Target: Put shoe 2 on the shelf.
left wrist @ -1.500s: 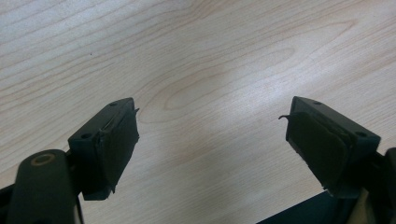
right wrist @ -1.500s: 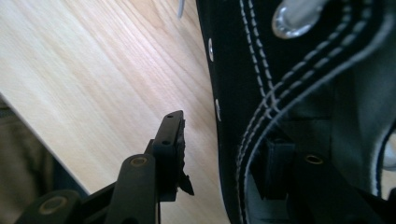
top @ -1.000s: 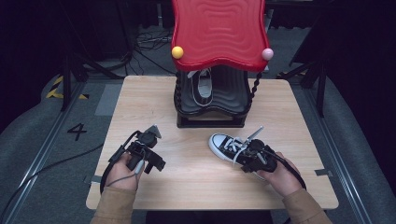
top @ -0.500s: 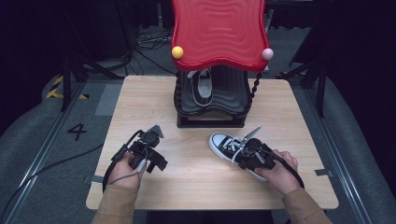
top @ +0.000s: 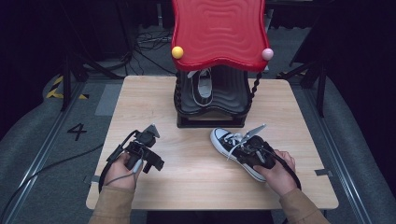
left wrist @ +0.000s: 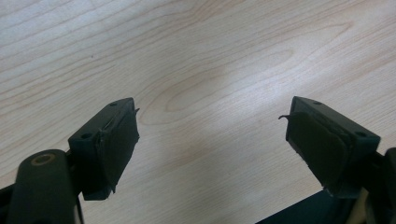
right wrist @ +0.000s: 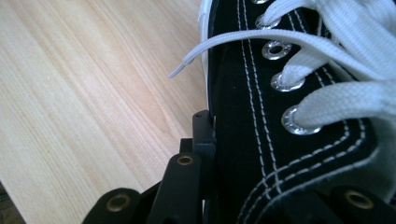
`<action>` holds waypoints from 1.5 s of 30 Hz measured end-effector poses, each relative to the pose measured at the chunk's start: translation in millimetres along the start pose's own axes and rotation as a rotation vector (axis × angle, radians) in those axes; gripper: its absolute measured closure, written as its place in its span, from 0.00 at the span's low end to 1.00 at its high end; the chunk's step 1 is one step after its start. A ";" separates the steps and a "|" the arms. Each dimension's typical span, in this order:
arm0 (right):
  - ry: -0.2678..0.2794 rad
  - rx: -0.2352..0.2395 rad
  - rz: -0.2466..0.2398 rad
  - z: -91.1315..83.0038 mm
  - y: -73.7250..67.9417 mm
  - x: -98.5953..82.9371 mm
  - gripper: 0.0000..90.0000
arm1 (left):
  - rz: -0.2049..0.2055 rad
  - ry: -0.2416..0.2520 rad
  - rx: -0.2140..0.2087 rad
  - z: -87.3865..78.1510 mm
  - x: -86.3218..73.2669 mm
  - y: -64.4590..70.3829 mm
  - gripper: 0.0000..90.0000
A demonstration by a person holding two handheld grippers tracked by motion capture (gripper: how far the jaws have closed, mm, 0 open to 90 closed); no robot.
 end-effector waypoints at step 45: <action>0.277 -0.193 0.173 -104.7 25.4 89.9 0.95 | -0.022 0.024 -0.021 -4.2 -5.3 -12.9 0.19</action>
Point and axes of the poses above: each handheld gripper's, and its own axes: z roughly forward along the jaws, x roughly out of its top, y roughly to its right, the point moved 2 cm from there along z, roughly forward along the jaws, and after that the axes turned 8 degrees about -y, right-handed, at the moved point
